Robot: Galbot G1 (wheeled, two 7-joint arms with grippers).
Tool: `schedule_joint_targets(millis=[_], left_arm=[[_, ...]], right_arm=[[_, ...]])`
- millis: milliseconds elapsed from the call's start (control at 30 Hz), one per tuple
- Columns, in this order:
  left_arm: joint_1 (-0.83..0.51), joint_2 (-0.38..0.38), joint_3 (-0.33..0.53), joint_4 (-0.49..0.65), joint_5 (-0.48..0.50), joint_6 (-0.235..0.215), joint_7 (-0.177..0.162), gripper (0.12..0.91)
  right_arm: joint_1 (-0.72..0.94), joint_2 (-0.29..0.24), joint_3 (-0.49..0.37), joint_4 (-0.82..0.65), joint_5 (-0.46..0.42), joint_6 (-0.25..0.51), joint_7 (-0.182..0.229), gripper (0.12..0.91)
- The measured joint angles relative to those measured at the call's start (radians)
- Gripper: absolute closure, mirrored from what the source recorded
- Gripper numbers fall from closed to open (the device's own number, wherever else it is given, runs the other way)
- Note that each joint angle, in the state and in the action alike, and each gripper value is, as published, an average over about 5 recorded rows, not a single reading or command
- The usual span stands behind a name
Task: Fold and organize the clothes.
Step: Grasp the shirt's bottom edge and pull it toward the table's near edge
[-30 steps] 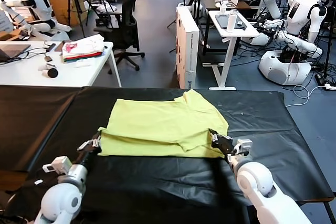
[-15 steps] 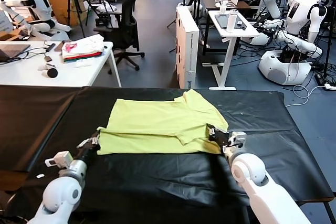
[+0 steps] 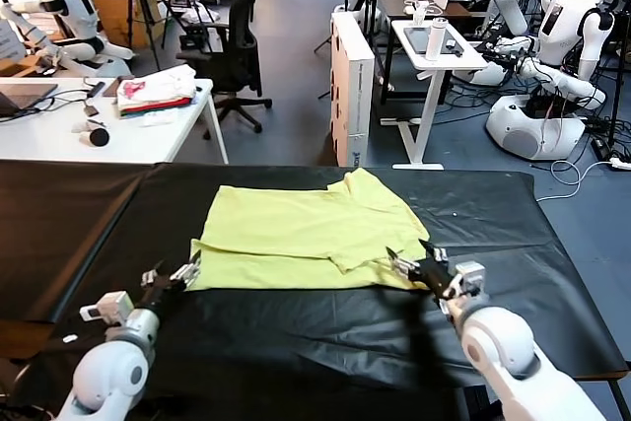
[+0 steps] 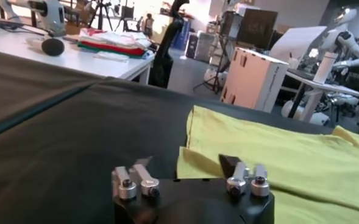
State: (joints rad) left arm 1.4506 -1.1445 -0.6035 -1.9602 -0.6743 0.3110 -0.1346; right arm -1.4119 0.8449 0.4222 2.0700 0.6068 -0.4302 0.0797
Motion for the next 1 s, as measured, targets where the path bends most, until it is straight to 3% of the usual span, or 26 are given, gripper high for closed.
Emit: schedule_joint_targets(millis=[333,533,667,900,1000], left_arm=[[0.068,-0.028,0.004,-0.044,0.059,0.002,0.006,0.123],[0.074,-0.029,0.005,-0.036,0.06,0.002,0.007,0.146],[0.075,-0.032,0.007,-0.028,0.058,0.0,0.008,0.313],[0.079,-0.035,0.011,-0.025,0.059,-0.005,0.014,0.754],[0.08,-0.032,0.01,-0.025,0.06,-0.006,0.014,0.873]], right_arm=[[-0.018,0.002,-0.005,-0.022,-0.006,0.025,-0.024,0.126],[-0.012,0.004,-0.014,-0.039,-0.01,0.027,-0.028,0.217],[-0.016,-0.001,-0.014,-0.045,-0.011,0.028,-0.032,0.406],[-0.019,-0.019,-0.011,-0.04,0.002,0.027,-0.026,0.822],[-0.029,-0.031,-0.004,-0.028,0.033,0.01,-0.003,0.888]])
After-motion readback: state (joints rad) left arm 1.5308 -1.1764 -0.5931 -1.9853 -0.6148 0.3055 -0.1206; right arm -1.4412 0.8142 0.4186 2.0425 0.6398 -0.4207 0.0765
